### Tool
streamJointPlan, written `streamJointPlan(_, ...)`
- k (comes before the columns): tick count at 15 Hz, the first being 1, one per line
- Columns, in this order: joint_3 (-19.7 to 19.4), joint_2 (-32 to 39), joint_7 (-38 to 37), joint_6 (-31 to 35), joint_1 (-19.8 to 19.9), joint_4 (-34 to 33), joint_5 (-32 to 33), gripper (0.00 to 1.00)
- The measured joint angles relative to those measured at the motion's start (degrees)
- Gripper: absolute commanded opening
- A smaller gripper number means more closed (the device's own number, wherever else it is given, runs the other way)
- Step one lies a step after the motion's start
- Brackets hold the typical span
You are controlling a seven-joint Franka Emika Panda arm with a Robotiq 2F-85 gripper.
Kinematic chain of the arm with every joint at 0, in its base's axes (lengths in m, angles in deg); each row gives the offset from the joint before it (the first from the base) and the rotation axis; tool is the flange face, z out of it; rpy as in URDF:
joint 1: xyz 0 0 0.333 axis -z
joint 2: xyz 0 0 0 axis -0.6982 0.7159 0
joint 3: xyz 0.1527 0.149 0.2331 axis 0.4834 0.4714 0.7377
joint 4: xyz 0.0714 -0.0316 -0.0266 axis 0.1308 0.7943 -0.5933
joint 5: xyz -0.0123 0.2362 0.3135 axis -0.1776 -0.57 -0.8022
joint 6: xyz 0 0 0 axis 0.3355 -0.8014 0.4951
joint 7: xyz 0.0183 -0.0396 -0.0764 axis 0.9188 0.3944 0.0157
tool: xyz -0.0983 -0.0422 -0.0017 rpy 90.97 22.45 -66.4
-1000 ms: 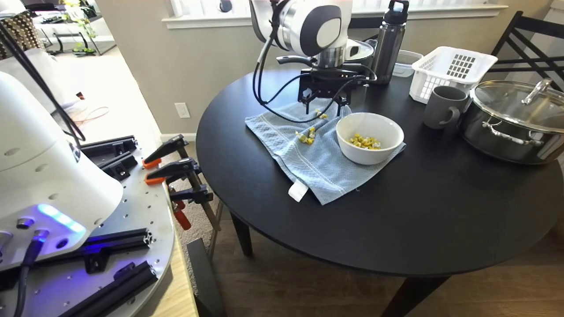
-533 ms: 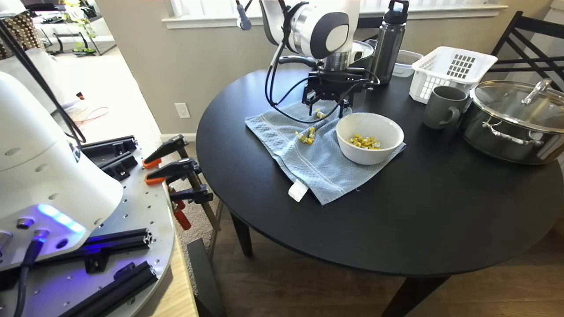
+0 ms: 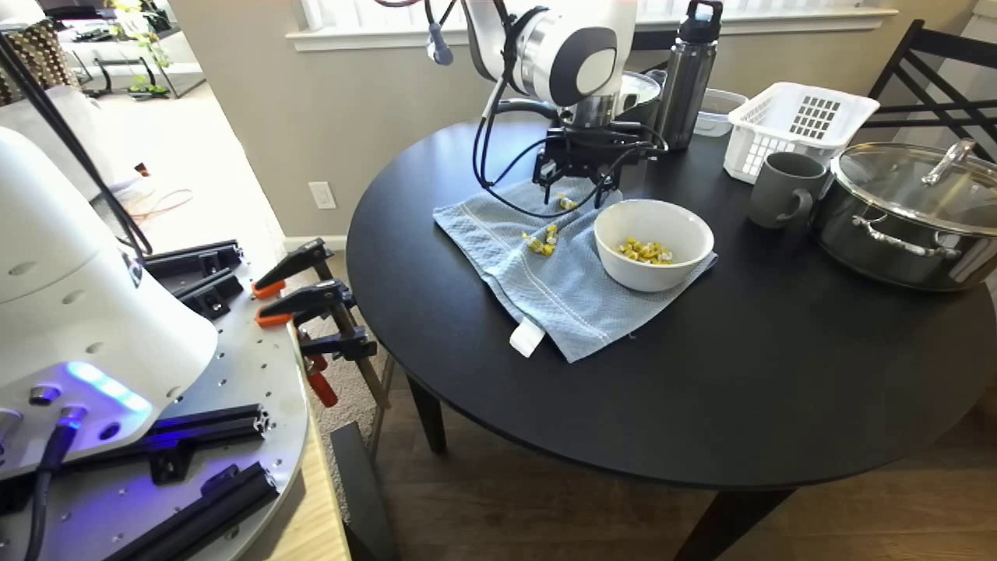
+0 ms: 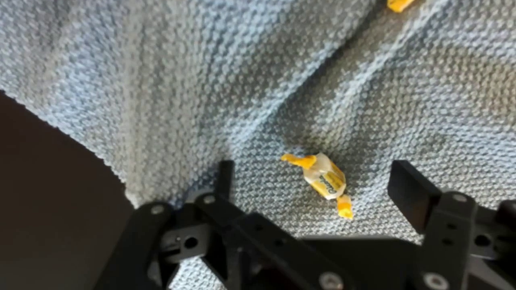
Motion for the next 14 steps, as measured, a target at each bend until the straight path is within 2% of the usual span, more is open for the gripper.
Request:
streamJointPlan(10,0.64,0.16,1.35,-0.95,-0.02,-0.66,-0.51,0.02)
streamJointPlan(14,0.58,0.16,1.35,-0.95,-0.01,-0.96,-0.85,0.04)
